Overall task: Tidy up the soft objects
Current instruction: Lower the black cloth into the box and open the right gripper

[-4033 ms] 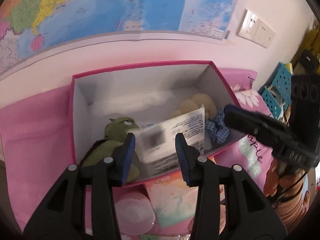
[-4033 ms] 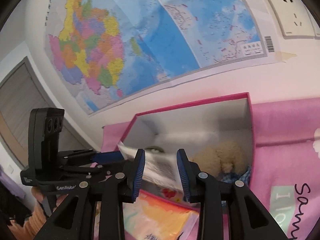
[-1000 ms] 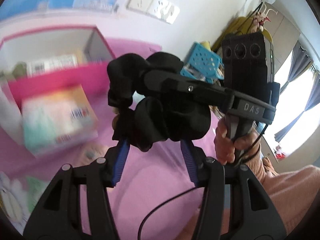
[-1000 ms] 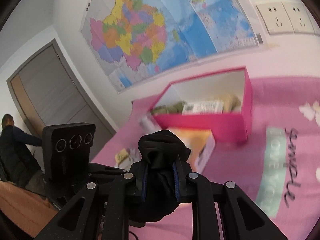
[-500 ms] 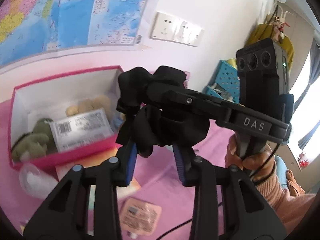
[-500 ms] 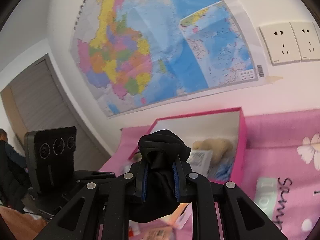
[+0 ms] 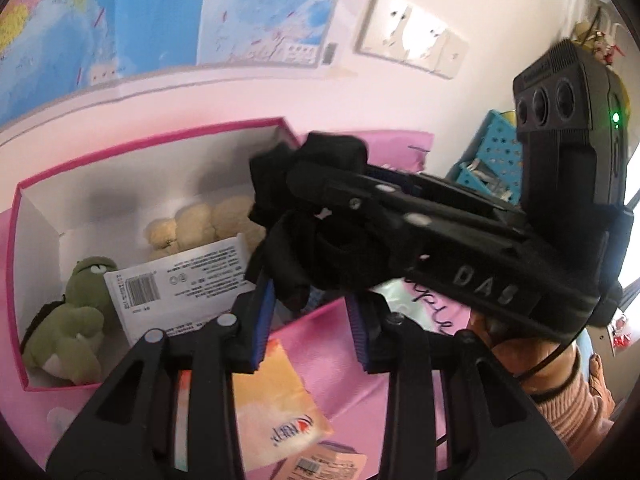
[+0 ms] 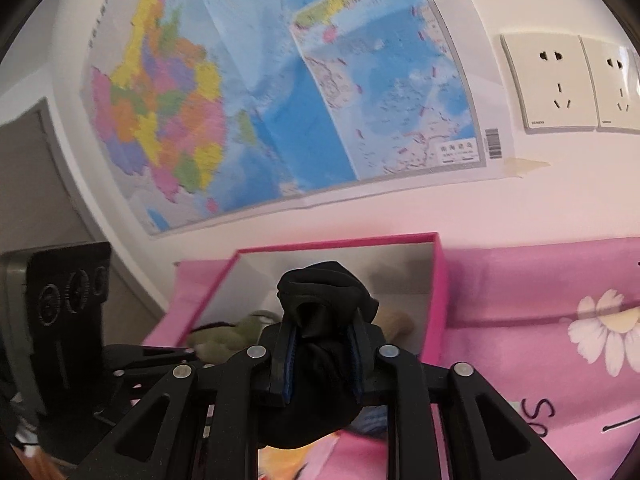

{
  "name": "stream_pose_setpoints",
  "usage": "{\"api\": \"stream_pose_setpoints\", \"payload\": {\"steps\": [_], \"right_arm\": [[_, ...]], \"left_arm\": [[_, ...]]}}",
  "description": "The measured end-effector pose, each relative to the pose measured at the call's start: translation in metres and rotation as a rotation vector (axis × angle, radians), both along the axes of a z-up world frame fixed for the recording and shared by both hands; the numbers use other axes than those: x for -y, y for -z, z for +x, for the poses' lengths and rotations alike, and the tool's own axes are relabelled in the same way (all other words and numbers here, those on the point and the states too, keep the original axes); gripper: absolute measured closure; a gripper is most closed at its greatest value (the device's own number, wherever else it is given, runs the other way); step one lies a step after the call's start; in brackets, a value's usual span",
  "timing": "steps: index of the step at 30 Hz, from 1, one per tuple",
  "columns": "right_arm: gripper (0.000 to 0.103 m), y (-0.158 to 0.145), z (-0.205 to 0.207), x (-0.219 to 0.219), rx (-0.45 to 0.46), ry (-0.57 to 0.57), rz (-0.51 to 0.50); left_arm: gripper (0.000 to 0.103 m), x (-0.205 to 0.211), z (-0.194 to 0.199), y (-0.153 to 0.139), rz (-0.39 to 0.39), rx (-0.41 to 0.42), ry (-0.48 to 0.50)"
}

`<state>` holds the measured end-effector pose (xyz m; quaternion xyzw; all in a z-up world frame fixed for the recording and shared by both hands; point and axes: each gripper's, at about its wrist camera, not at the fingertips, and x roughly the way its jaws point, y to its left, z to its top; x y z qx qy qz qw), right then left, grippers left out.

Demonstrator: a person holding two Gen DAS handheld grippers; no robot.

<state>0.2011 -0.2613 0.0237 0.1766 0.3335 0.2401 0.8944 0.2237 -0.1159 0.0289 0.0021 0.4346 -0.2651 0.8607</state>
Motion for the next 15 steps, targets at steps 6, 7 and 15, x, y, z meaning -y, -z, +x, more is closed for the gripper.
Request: {"api": "stream_pose_setpoints", "payload": {"steps": [6,7,15], "right_arm": [[0.056,0.017,0.013,-0.014,-0.035,0.053,-0.149],[0.055,0.018,0.012,-0.014,-0.031,0.057,-0.154],[0.055,0.016,-0.002,-0.015,0.010,0.027,-0.219]], "left_arm": [[0.067,-0.007,0.004,0.009,0.027,-0.008,-0.031],[0.067,-0.008,0.003,0.010,0.028,-0.007,-0.033],[0.066,-0.016,-0.013,0.006,0.026,0.024,-0.036]]}}
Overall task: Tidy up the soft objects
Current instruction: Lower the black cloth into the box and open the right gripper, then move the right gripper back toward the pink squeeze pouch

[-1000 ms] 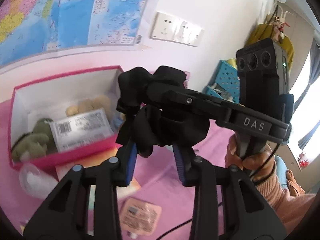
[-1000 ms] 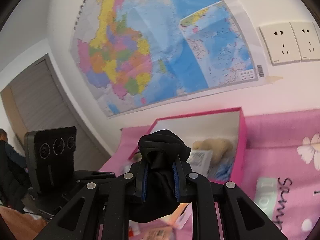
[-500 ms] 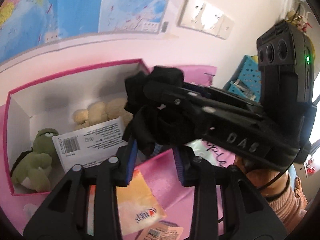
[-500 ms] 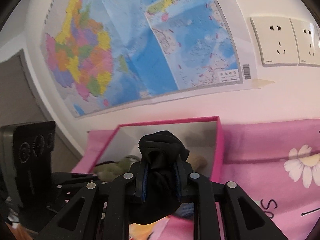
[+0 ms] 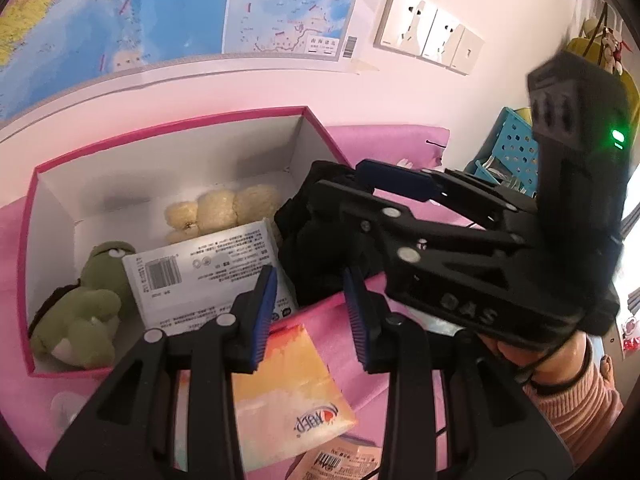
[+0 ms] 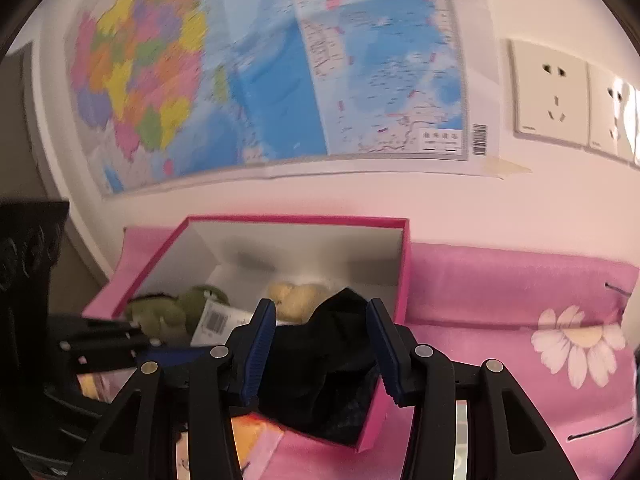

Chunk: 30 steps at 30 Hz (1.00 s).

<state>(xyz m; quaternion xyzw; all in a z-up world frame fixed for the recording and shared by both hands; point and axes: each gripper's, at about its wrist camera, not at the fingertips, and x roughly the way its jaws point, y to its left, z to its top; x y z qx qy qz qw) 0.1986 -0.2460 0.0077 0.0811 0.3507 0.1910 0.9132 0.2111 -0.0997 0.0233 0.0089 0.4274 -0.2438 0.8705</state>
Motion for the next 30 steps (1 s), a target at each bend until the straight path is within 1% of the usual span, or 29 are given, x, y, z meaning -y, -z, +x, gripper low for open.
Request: {"api": "stream_pose_setpoints", "payload": {"steps": [4,6,8,12,14,17,21,23,25,27,30], "right_arm": [[0.055,0.004,0.002,-0.003,-0.024,0.007,-0.034],[0.055,0.002,-0.002,0.002,-0.018,0.015,-0.008],[0.055,-0.003,-0.009,0.009,0.003,0.024,0.017],[0.050,-0.015,-0.035,0.024,0.046,0.019,0.074],[0.048,-0.019,-0.049,0.030,0.055,-0.005,0.109],[0.047,-0.020,-0.068,0.033,0.056,-0.044,0.149],[0.045,-0.013,-0.094,0.030,0.026,-0.108,0.191],[0.045,-0.006,-0.108,0.025,-0.001,-0.144,0.212],[0.045,0.001,-0.116,0.019,-0.031,-0.174,0.222],[0.045,0.012,-0.125,0.008,-0.070,-0.206,0.207],[0.045,0.033,-0.134,-0.006,-0.136,-0.237,0.201]], "left_arm": [[0.066,-0.012,-0.018,-0.006,-0.014,0.024,-0.007],[0.063,-0.022,-0.034,-0.011,-0.030,0.045,0.000],[0.058,-0.035,-0.052,-0.016,-0.053,0.069,0.012],[0.057,-0.055,-0.085,-0.020,-0.071,0.104,0.016],[0.053,-0.069,-0.101,-0.017,-0.086,0.100,0.008],[0.052,-0.086,-0.119,-0.010,-0.083,0.098,-0.031],[0.052,-0.105,-0.138,0.002,-0.091,0.062,-0.061],[0.051,-0.115,-0.146,0.013,-0.114,0.021,-0.073],[0.052,-0.116,-0.153,0.021,-0.116,-0.001,-0.073],[0.051,-0.115,-0.159,0.030,-0.123,-0.024,-0.068],[0.051,-0.107,-0.166,0.045,-0.171,-0.084,-0.038]]}}
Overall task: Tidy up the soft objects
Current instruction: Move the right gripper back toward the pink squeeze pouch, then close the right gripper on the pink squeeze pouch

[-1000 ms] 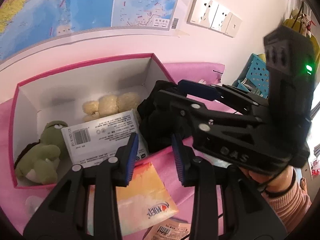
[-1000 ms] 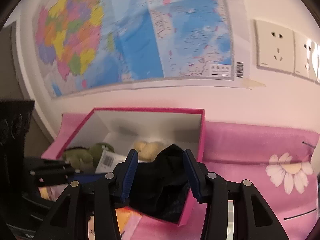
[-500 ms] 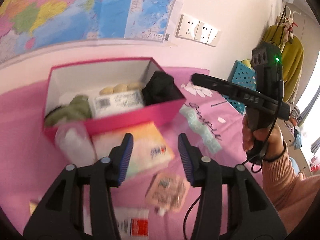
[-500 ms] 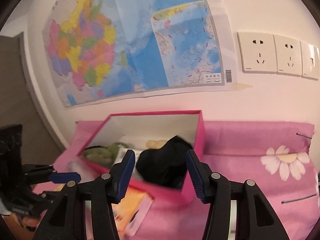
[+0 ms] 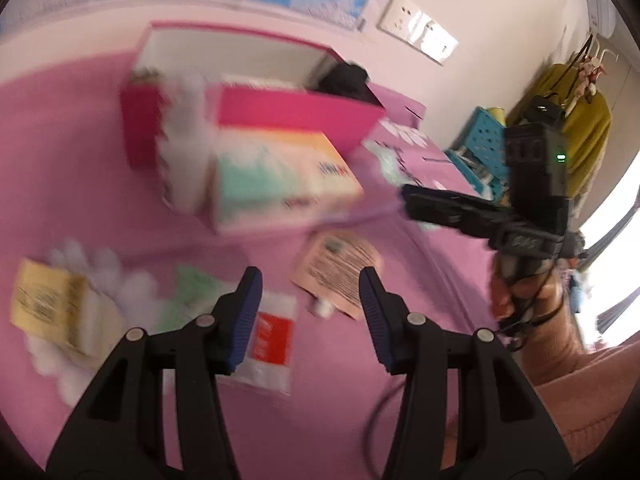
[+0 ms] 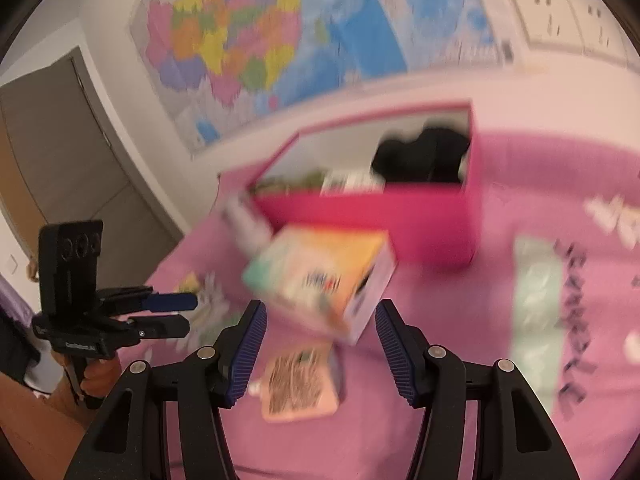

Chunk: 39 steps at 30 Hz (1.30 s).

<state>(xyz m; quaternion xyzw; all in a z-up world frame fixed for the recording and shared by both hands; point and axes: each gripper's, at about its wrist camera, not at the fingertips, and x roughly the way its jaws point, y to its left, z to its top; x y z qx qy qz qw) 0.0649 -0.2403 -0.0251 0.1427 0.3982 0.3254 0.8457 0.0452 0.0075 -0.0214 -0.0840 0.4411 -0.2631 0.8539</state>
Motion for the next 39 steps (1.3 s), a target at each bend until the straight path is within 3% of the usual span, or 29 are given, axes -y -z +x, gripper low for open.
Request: {"api": "stream_pose_setpoints", "payload": {"steps": [9,20,22,25,29,39], "right_arm": [[0.045,0.037,-0.002,-0.022,-0.100,-0.025,-0.026],[0.045,0.049,-0.004,-0.026,-0.120,-0.030,-0.032],[0.051,0.050,-0.004,-0.027,-0.121,-0.037,-0.028],[0.072,0.050,-0.008,-0.028,-0.121,-0.046,-0.039],[0.084,0.054,-0.013,-0.025,-0.131,-0.048,-0.042],[0.086,0.058,-0.034,-0.015,-0.171,-0.055,-0.010]], "left_arm": [[0.051,0.051,-0.014,0.039,0.019,-0.112,0.115],[0.051,0.053,-0.007,0.048,-0.010,-0.152,0.092],[0.051,0.050,-0.006,0.048,-0.023,-0.157,0.081],[0.052,0.045,-0.005,0.049,-0.037,-0.165,0.074],[0.052,0.049,-0.003,0.049,-0.020,-0.166,0.061],[0.052,0.045,0.005,0.048,0.029,-0.153,-0.023]]}}
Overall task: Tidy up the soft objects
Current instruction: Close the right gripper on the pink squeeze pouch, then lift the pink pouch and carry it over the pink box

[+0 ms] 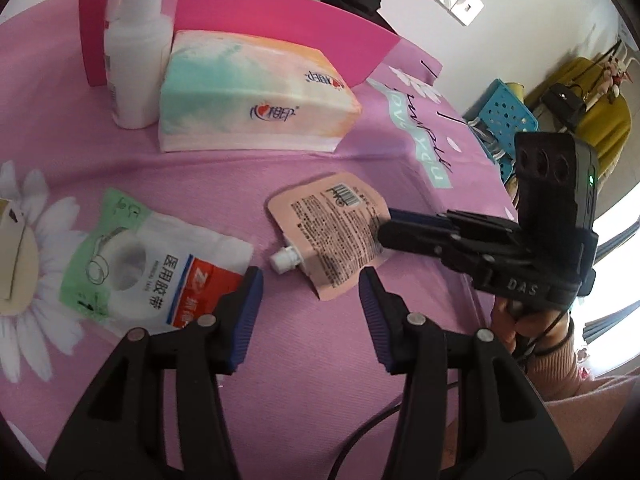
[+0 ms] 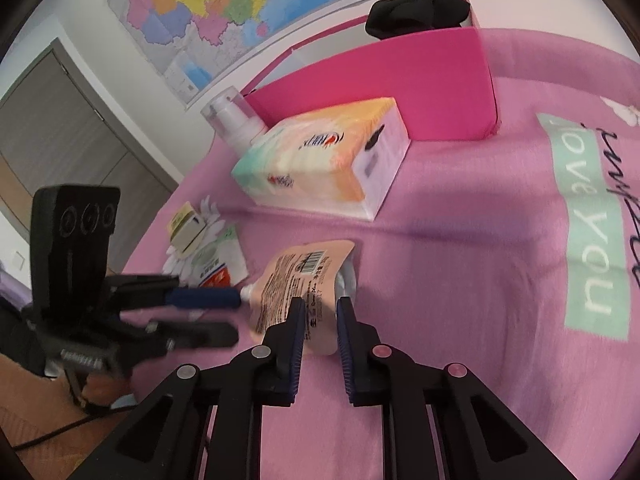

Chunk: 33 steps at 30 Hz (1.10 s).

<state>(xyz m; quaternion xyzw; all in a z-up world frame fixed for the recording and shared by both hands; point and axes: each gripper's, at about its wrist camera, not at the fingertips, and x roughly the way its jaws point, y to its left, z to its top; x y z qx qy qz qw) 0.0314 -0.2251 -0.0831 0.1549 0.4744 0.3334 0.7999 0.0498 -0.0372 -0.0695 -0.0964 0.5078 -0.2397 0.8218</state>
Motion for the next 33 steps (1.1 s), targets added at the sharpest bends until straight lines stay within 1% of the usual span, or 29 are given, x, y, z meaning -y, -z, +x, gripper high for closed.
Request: {"api": "stream_pose_setpoints", "payload": {"steps": [2,4,6,12,19,27,33], "right_arm": [[0.083,-0.002,-0.002,0.002,-0.001,0.002,0.002],[0.078,-0.003,0.000,0.004,0.002,0.018,0.020],[0.078,-0.002,0.002,0.003,-0.001,0.029,0.027],[0.079,0.001,0.002,-0.004,-0.007,0.012,0.041],[0.079,-0.004,-0.002,-0.005,0.006,0.025,0.039],[0.079,-0.024,-0.005,-0.001,0.057,0.028,0.047],[0.079,-0.049,0.001,0.001,0.124,0.035,0.049]], "left_arm": [[0.052,0.002,0.002,0.001,0.008,0.002,-0.002],[0.053,0.003,0.003,0.002,0.014,0.003,-0.003],[0.057,0.006,0.004,0.002,0.021,0.003,-0.002],[0.057,0.007,0.004,0.001,0.019,-0.001,-0.008],[0.057,0.008,0.003,-0.003,0.019,0.009,-0.001],[0.057,0.006,0.000,-0.027,0.011,0.077,0.002],[0.057,0.001,0.005,-0.056,-0.005,0.153,0.008]]}}
